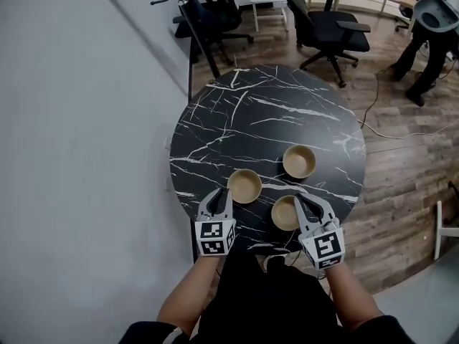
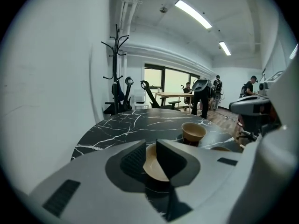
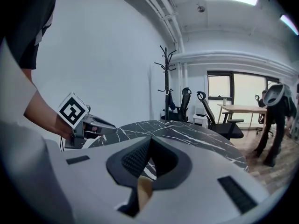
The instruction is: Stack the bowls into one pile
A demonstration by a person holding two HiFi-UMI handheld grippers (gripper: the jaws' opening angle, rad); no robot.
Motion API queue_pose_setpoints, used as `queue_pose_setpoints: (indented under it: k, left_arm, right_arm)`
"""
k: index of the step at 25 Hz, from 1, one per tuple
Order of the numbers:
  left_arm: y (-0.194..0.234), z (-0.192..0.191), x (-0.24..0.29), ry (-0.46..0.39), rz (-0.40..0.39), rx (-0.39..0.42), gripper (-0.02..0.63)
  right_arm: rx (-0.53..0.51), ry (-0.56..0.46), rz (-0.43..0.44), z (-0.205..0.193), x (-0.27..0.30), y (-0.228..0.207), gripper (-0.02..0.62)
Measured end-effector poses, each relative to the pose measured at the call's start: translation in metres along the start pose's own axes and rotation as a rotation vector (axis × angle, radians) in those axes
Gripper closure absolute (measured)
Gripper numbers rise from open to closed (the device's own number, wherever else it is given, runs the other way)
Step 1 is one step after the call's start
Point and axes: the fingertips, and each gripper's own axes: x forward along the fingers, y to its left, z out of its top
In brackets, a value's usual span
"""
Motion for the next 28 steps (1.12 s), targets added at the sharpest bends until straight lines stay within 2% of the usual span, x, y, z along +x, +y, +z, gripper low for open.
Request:
queue_pose_setpoints:
  k: [3, 7, 13, 17, 20, 28]
  left_arm:
    - [0.005, -0.012, 0.013, 0.052, 0.003, -0.017, 0.48]
    - [0.008, -0.029, 0.033, 0.133, 0.013, -0.049, 0.443]
    - [0.019, -0.059, 0.055, 0.246, 0.041, -0.132, 0.44]
    - [0.02, -0.071, 0.063, 0.285, 0.016, -0.18, 0.453]
    - [0.02, -0.078, 0.068, 0.323, 0.009, -0.217, 0.49]
    - [0.019, -0.08, 0.07, 0.339, 0.037, -0.218, 0.563]
  right_arm:
    - [-0.007, -0.004, -0.004, 0.004, 0.002, -0.003, 0.588]
    - [-0.004, 0.01, -0.026, 0.001, -0.002, -0.012, 0.588]
    - [0.0, 0.027, -0.032, -0.003, -0.004, -0.02, 0.588]
    - [0.004, 0.043, -0.024, -0.008, -0.002, -0.02, 0.588]
    - [0.006, 0.043, -0.024, -0.011, 0.002, -0.021, 0.588]
    - [0.013, 0.043, -0.01, -0.013, 0.007, -0.019, 0.588]
